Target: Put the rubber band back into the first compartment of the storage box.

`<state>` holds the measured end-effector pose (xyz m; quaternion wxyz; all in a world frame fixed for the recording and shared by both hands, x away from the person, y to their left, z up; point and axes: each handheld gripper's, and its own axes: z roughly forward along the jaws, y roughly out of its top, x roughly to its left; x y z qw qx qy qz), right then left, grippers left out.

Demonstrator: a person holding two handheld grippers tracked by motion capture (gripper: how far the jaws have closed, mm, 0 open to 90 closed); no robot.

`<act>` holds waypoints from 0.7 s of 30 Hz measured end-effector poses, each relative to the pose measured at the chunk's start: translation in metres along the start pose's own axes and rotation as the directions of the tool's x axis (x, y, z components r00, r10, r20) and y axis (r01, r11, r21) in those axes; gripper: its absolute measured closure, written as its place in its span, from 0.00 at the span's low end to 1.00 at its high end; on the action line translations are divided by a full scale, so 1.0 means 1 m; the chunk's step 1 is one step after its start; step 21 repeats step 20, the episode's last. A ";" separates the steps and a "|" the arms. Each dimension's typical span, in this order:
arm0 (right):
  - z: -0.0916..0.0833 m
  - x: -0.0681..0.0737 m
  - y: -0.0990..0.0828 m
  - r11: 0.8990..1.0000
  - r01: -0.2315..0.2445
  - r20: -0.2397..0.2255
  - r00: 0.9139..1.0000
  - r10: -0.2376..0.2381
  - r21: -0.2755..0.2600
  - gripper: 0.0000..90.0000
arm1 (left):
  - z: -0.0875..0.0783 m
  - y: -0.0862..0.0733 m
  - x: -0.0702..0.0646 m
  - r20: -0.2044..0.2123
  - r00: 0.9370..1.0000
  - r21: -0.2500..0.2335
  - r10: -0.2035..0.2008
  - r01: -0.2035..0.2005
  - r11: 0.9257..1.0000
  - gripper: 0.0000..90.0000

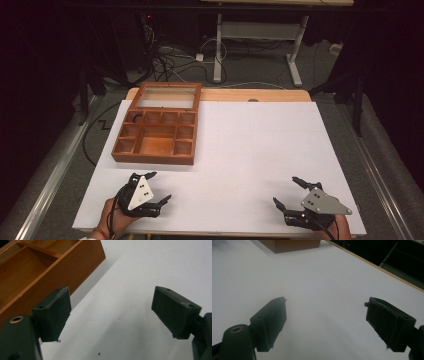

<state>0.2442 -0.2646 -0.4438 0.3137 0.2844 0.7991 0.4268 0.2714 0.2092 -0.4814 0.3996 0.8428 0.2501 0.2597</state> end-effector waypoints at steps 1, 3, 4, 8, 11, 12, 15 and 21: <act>0.000 0.000 0.000 1.000 -0.001 0.000 1.000 0.001 0.001 0.20 | 0.000 0.000 0.000 0.000 1.000 0.000 -0.001 0.001 1.000 0.17; 0.001 0.000 -0.001 1.000 -0.003 -0.001 1.000 0.003 0.004 0.20 | 0.001 0.000 0.000 0.002 1.000 0.002 -0.004 0.004 1.000 0.17; 0.001 0.000 -0.001 1.000 -0.003 -0.002 1.000 0.003 0.006 0.20 | 0.002 0.000 0.000 0.002 1.000 0.002 -0.006 0.006 1.000 0.17; 0.002 0.001 -0.002 1.000 0.000 -0.003 1.000 0.000 0.010 0.20 | 0.003 0.000 -0.001 0.004 1.000 0.004 -0.006 0.006 1.000 0.17; 0.001 0.001 -0.003 1.000 -0.003 -0.003 1.000 0.003 0.010 0.20 | 0.004 0.000 -0.001 0.004 1.000 0.005 -0.011 0.011 1.000 0.17; 0.001 0.000 -0.003 1.000 -0.004 -0.003 1.000 0.004 0.009 0.20 | 0.004 0.000 -0.001 0.005 1.000 0.006 -0.010 0.010 1.000 0.17; 0.001 -0.001 -0.004 1.000 -0.003 0.001 1.000 0.003 0.012 0.20 | 0.006 0.001 -0.001 0.006 1.000 0.004 -0.016 0.016 1.000 0.17; 0.002 -0.004 -0.005 1.000 -0.011 0.001 1.000 0.011 0.017 0.20 | 0.009 0.000 -0.001 0.008 1.000 0.005 -0.020 0.020 1.000 0.17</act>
